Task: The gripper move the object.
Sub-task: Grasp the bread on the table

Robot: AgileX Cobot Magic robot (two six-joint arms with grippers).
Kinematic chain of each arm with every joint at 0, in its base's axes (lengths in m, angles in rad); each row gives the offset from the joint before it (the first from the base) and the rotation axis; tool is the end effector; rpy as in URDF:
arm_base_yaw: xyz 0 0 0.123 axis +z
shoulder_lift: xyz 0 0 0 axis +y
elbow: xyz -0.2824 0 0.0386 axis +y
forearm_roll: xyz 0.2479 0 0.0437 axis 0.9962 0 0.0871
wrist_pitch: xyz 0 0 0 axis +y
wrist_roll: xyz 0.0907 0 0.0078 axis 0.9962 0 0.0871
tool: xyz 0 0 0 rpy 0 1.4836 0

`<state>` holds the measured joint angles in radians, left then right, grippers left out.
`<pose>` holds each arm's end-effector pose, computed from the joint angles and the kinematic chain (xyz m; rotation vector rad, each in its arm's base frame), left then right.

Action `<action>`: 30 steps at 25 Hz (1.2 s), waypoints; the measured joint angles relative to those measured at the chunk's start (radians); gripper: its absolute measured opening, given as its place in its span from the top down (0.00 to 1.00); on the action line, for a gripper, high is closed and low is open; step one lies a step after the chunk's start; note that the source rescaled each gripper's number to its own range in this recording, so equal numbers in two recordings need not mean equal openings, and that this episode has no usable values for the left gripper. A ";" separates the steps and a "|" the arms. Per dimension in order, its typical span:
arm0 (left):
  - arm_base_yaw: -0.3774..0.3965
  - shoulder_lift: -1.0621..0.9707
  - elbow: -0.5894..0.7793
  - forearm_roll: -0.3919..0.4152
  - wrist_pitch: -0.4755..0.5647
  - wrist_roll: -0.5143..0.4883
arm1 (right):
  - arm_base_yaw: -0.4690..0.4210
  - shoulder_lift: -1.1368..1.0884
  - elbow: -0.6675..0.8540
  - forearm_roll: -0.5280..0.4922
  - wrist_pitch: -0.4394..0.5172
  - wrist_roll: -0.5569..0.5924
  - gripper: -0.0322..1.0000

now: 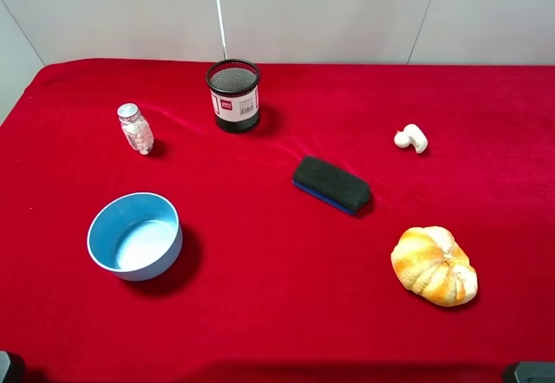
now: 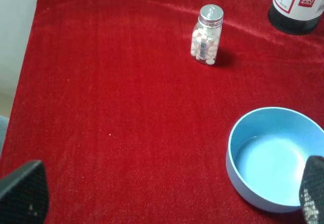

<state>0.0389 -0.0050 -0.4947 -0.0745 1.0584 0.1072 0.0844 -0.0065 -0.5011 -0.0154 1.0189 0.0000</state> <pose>-0.0048 -0.0061 0.2760 0.0730 2.0387 0.0024 -0.0042 -0.0016 0.2809 -0.0838 1.9932 0.0361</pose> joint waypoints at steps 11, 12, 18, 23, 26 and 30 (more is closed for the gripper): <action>0.000 0.000 0.000 0.000 0.000 0.000 | 0.000 0.000 0.000 0.000 -0.001 0.000 0.00; 0.000 0.000 0.000 0.000 0.000 0.000 | 0.000 0.000 0.000 0.000 -0.001 0.000 0.00; 0.000 0.000 0.000 0.000 0.000 0.000 | 0.000 0.000 0.000 0.003 -0.001 0.000 0.00; 0.000 0.000 0.000 0.000 0.000 0.000 | 0.000 0.000 0.000 0.015 -0.001 0.000 0.00; 0.000 0.000 0.000 0.000 0.000 0.000 | 0.000 0.000 0.000 0.021 0.000 -0.010 0.00; 0.000 0.000 0.000 0.000 0.000 0.000 | 0.000 0.037 -0.026 0.036 0.044 -0.055 0.00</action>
<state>0.0389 -0.0050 -0.4947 -0.0745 1.0584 0.1072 0.0844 0.0308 -0.5267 0.0202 1.0629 -0.0553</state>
